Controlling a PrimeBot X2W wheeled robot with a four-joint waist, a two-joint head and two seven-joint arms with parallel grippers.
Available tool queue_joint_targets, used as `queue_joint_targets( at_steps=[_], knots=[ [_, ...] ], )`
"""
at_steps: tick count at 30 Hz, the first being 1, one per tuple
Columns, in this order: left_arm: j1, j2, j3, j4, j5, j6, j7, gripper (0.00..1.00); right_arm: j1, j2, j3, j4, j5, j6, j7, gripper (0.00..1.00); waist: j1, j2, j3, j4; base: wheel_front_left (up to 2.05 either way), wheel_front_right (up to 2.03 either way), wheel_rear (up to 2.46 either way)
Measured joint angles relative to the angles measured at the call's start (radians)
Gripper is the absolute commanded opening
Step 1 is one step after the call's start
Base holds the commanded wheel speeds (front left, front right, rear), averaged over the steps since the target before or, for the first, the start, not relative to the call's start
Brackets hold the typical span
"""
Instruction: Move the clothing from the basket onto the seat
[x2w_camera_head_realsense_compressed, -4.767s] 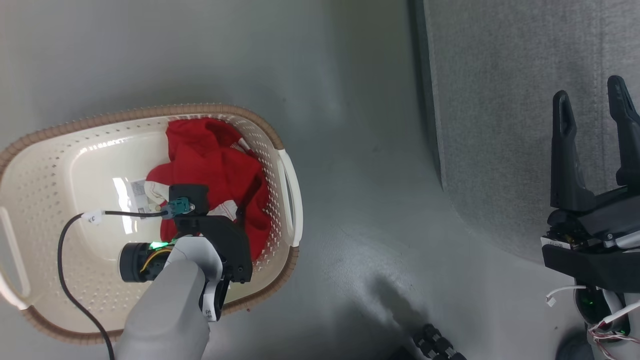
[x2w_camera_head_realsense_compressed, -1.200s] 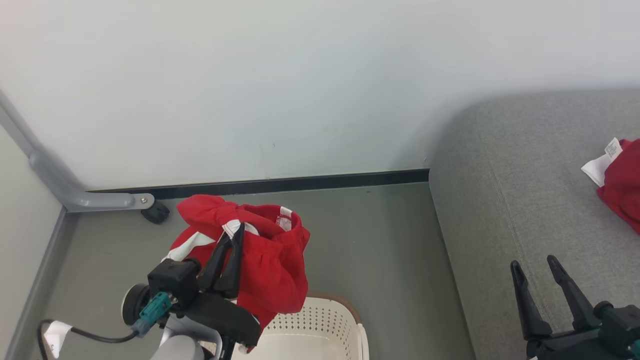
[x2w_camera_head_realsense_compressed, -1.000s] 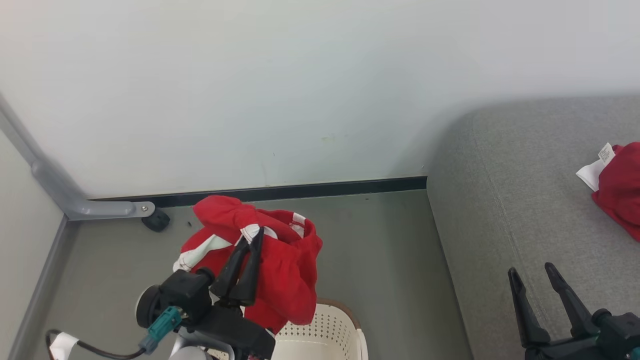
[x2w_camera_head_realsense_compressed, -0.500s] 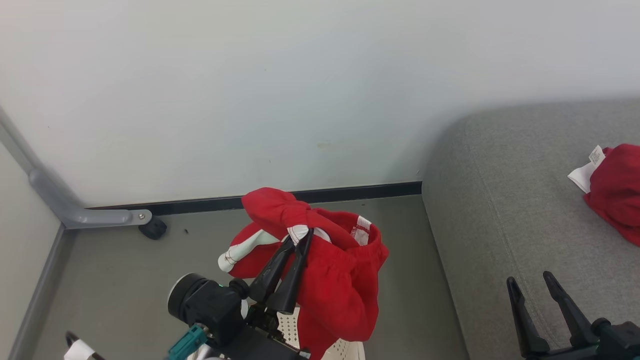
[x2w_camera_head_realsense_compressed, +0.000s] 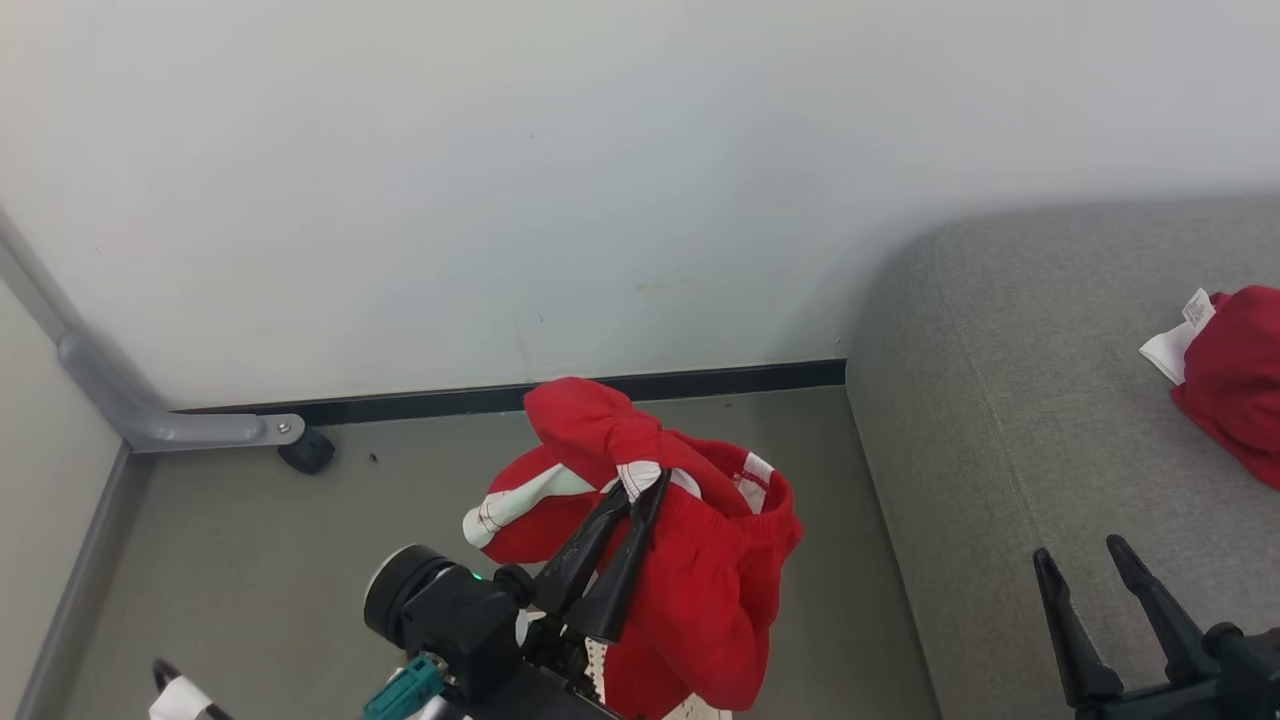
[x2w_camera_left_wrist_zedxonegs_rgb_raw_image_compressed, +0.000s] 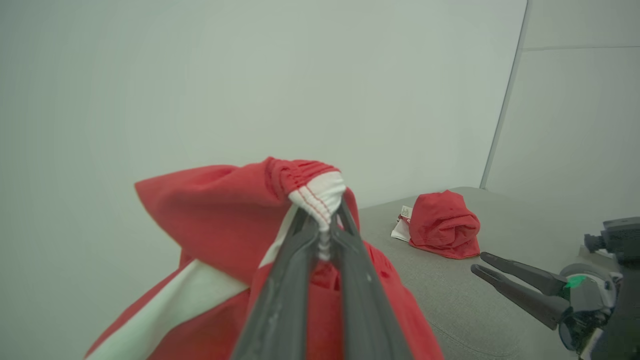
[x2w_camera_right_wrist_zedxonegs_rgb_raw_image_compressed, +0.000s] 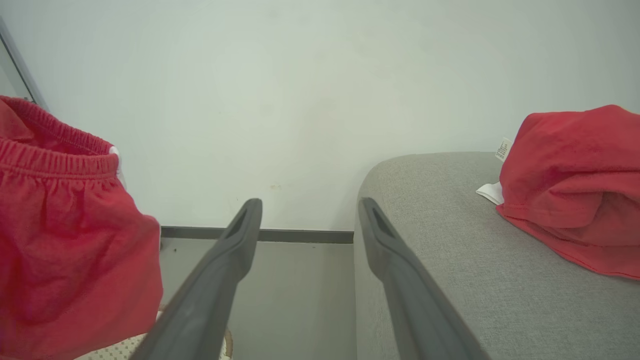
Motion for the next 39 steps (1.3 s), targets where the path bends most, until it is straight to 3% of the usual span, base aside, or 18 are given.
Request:
queue_joint_targets(
  at_steps=[11, 19, 24, 39],
  knots=[
    [-0.009, -0.014, -0.030, -0.021, 0.003, -0.001, 0.044, 0.00, -0.125, -0.067, 0.146, 0.008, 0.026, 0.018, 0.042, 1.00, 0.0000, 0.0000, 0.010, 0.018, 0.00, 0.00, 0.00],
    [-0.021, -0.018, -0.039, -0.023, 0.005, -0.002, 0.062, 0.00, -0.251, -0.168, 0.439, -0.031, 0.099, 0.018, 0.058, 1.00, 0.0000, 0.0000, 0.019, 0.040, 0.00, 0.00, 0.00],
    [-0.034, -0.019, -0.040, -0.023, 0.005, -0.009, 0.070, 0.00, -0.322, -0.207, 0.569, -0.050, 0.141, 0.018, 0.058, 1.00, 0.0000, 0.0000, 0.023, 0.050, 0.00, 0.00, 0.00],
    [-0.058, -0.030, -0.051, -0.033, 0.005, -0.010, 0.088, 0.00, -0.505, -0.218, 0.840, -0.009, 0.251, 0.018, 0.075, 1.00, 0.0001, 0.0000, 0.045, 0.078, 0.00, 0.00, 0.00]
  ],
)
